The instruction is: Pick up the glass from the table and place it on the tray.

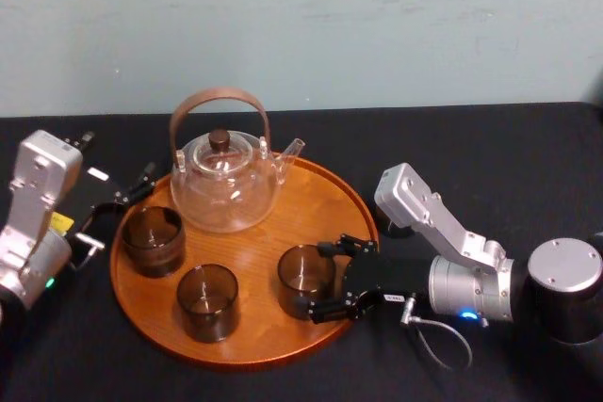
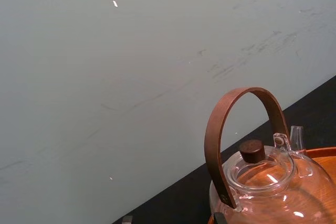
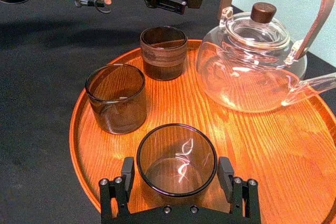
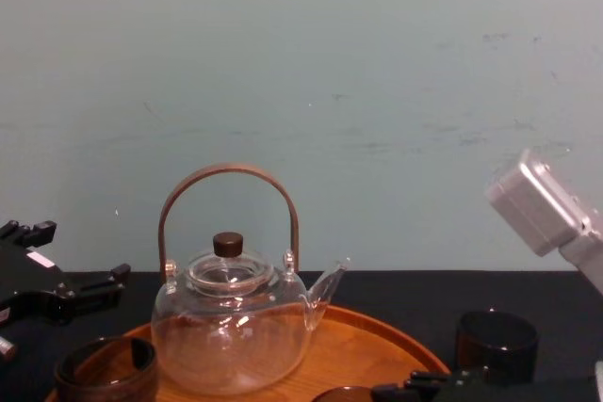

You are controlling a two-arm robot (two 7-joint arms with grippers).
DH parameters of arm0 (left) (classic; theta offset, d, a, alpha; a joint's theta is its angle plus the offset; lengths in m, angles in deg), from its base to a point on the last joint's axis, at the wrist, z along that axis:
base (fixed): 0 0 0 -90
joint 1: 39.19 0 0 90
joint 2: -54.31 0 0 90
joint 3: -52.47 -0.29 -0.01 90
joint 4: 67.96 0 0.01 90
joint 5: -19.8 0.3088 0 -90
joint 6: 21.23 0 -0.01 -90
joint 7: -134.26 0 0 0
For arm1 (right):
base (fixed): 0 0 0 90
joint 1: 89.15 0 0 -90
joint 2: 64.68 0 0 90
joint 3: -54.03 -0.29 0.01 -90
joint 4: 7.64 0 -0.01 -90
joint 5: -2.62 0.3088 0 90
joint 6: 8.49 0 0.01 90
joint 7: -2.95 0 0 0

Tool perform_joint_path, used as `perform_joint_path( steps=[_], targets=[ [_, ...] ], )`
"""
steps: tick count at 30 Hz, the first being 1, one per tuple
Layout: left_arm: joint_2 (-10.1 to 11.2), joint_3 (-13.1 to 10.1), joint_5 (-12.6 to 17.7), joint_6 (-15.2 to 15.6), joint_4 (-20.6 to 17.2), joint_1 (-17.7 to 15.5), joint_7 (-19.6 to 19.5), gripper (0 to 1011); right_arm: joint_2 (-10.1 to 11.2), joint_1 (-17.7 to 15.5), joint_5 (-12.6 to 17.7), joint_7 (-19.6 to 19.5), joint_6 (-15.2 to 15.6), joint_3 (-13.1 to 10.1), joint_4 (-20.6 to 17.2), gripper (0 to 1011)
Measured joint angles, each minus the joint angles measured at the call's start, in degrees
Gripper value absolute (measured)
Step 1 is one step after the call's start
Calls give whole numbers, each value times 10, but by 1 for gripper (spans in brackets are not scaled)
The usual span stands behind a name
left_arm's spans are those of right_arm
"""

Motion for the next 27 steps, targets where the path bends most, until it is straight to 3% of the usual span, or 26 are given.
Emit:
perform_joint_path(
  steps=[16, 27],
  targets=[
    [0, 0, 0, 0, 0, 0, 0, 1001, 2, -1, 5, 4, 0, -3, -1, 1002],
    [0, 0, 0, 0, 0, 0, 0, 1001, 36, -23, 32, 22, -8, -24, -29, 1002]
  ],
)
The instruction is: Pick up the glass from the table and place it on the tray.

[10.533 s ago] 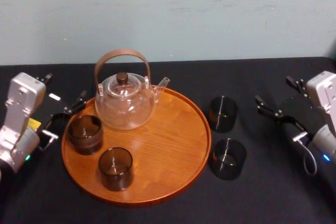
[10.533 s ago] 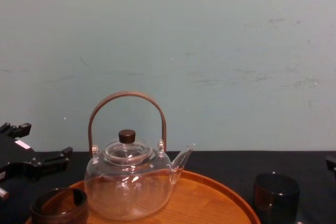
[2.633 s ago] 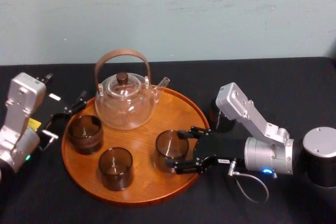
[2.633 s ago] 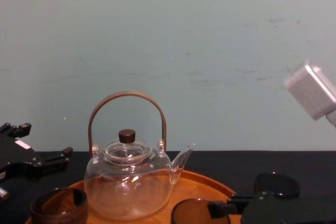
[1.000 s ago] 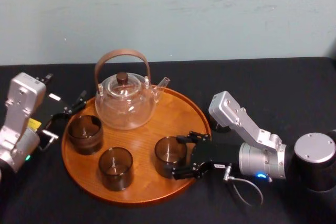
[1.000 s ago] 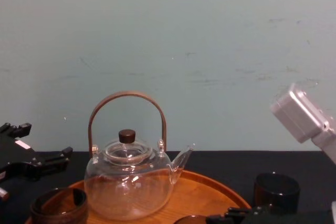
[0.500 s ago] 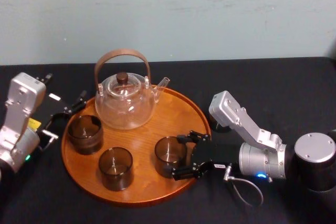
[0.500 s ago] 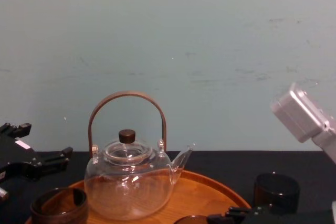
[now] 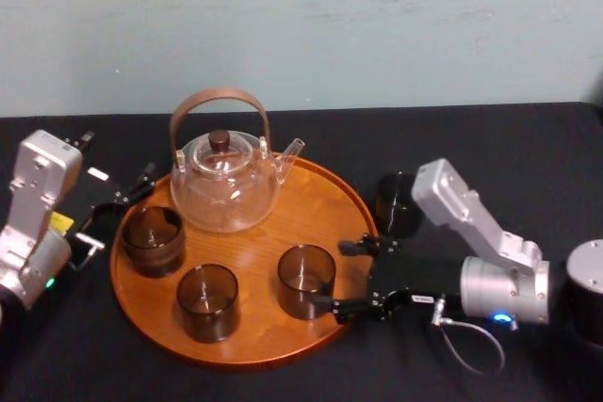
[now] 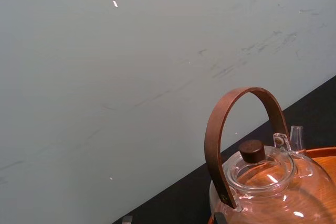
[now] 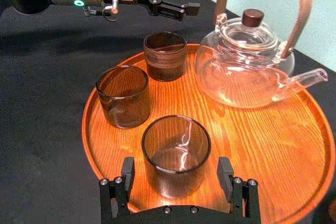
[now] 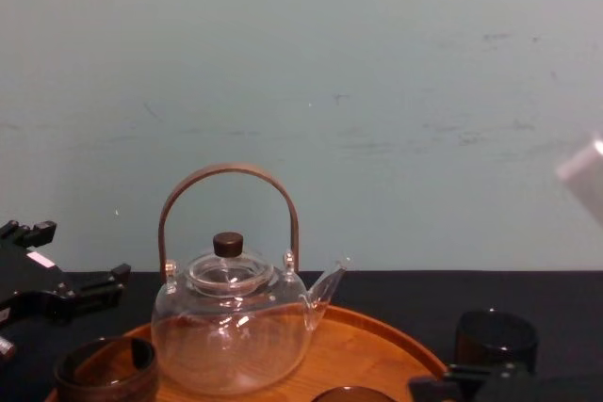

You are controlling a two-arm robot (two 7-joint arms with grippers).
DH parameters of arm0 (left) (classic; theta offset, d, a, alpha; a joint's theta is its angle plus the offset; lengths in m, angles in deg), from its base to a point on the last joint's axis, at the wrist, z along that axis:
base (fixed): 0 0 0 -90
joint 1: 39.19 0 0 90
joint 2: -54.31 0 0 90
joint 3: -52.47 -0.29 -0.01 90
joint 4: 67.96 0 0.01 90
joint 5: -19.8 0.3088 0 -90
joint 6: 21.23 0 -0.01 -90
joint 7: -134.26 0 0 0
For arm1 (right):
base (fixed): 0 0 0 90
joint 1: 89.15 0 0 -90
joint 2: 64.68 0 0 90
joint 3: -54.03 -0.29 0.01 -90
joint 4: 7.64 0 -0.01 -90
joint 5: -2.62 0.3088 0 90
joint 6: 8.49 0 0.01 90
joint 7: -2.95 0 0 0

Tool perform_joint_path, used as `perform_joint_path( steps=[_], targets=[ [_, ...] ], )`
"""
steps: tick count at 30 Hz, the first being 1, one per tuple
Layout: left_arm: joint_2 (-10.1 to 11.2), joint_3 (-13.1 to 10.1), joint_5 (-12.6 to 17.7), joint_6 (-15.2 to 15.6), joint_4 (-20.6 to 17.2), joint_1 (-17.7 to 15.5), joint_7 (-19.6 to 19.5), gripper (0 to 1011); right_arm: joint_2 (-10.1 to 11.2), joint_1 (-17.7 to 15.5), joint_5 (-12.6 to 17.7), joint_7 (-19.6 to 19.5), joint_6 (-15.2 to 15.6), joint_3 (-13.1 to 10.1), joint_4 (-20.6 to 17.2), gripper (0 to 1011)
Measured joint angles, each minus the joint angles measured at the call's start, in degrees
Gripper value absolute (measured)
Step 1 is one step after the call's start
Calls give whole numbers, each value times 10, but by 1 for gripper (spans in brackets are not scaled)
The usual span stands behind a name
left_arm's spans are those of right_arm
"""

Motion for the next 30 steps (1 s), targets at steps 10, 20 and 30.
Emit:
perform_joint_path(
  steps=[10, 20, 30],
  targets=[
    [0, 0, 0, 0, 0, 0, 0, 1001, 51, -31, 36, 23, -32, -28, -32, 1002],
    [0, 0, 0, 0, 0, 0, 0, 1002, 90, -75, 71, -5, -46, -75, -56, 1002],
    [0, 0, 0, 0, 0, 0, 0, 1002, 90, -111, 90, -84, -16, -125, -58, 1002]
  ],
)
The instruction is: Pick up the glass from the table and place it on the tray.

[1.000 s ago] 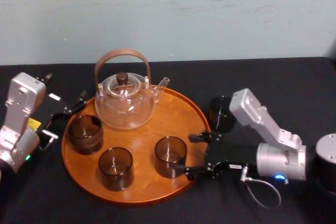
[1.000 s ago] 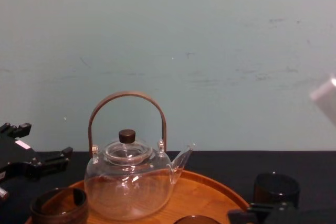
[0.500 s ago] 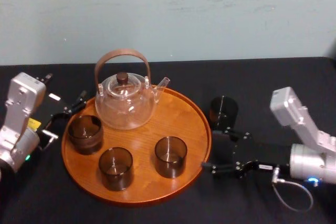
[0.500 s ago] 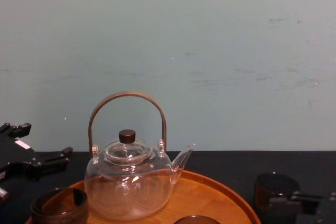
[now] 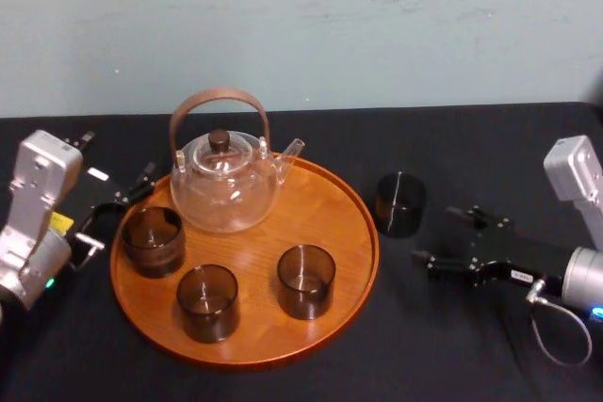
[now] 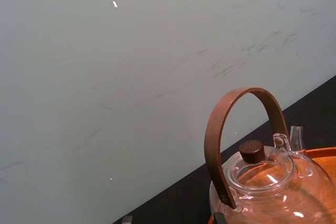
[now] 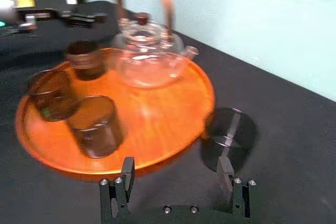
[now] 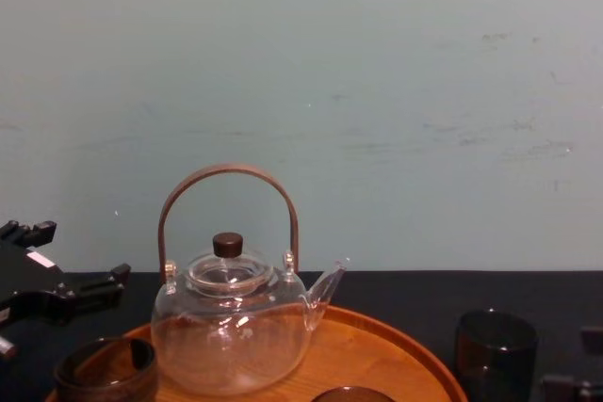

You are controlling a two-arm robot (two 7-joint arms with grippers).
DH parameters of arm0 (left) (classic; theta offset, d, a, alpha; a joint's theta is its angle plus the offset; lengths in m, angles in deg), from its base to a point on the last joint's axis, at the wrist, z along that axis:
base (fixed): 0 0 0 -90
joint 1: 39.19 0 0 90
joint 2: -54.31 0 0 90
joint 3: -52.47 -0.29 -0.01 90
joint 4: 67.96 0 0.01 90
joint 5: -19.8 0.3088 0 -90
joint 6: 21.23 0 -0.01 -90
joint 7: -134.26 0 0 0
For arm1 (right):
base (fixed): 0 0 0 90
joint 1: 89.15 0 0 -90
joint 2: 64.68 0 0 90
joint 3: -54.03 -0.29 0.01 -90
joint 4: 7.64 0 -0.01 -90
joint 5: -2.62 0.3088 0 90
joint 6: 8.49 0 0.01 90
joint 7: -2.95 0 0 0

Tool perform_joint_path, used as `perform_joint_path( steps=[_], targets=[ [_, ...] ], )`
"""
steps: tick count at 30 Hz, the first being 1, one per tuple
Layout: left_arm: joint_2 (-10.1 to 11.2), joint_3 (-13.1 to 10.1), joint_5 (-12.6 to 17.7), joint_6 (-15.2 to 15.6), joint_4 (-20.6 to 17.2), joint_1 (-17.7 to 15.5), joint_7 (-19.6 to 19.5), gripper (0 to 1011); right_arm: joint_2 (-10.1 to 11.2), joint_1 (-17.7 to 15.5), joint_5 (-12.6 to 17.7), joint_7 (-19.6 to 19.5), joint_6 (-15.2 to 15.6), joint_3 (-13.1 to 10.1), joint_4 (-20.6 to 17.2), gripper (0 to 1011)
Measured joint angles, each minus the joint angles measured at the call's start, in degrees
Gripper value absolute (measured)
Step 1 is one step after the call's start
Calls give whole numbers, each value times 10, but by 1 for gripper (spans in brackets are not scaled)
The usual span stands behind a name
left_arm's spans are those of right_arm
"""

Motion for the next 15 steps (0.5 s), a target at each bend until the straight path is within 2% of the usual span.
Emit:
perform_joint_path(
  steps=[6, 15],
  targets=[
    [0, 0, 0, 0, 0, 0, 0, 1001, -16, -5, 6, -42, 34, -22, 7, 1002],
    [0, 0, 0, 0, 0, 0, 0, 1002, -40, 11, 6, -61, 70, -27, 22, 1002]
  ],
)
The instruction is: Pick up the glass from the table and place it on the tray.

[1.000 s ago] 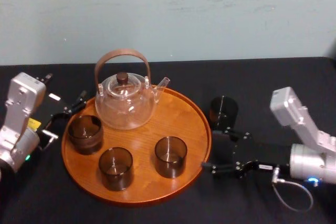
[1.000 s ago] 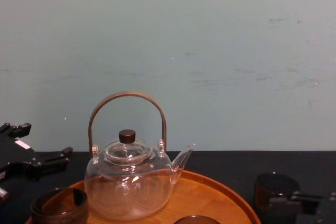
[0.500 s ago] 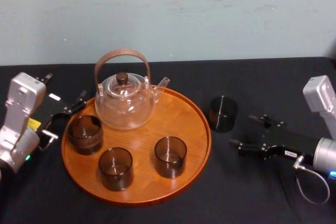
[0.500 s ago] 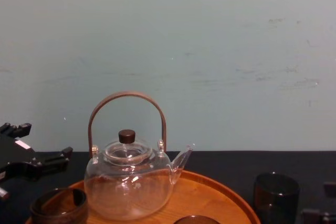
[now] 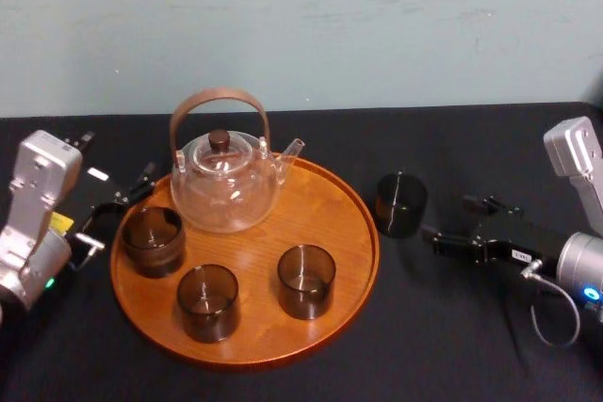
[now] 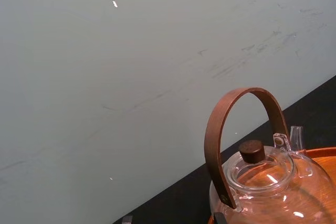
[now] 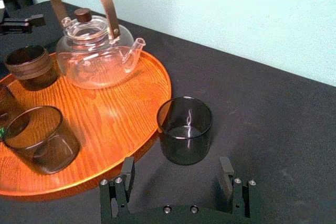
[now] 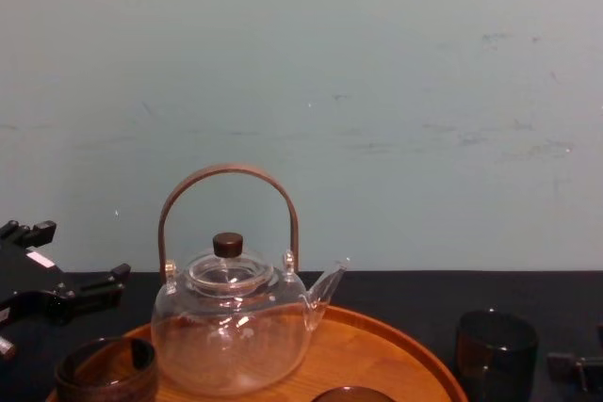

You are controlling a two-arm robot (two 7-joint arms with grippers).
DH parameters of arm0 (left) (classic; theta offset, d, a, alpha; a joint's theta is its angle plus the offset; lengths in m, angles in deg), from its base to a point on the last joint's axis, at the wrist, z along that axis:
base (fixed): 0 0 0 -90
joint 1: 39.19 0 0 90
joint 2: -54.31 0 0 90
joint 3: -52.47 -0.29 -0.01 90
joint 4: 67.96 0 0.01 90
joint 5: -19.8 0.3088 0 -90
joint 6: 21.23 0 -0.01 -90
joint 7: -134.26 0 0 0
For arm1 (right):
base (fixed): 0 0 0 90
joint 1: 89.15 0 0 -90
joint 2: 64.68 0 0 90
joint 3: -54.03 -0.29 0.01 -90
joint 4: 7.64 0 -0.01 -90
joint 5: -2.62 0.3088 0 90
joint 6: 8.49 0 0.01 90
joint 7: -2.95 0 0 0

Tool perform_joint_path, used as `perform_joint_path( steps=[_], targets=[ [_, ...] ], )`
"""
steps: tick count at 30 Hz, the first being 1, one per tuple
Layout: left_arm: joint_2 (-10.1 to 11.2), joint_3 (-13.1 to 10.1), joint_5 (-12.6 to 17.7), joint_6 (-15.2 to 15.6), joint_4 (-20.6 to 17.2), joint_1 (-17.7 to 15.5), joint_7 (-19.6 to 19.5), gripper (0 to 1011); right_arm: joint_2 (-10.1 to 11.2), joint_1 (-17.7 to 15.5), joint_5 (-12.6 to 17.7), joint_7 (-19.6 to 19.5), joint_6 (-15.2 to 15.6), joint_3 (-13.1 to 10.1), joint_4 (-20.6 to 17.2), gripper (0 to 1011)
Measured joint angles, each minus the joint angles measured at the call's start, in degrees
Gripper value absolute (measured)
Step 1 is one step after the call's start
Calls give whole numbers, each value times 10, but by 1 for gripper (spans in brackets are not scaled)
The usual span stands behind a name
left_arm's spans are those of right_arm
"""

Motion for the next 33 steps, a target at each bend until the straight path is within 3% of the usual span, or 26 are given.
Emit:
perform_joint_path(
  steps=[33],
  targets=[
    [0, 0, 0, 0, 0, 0, 0, 1001, -62, 69, -52, -7, 14, 21, 74, 1002]
  ],
)
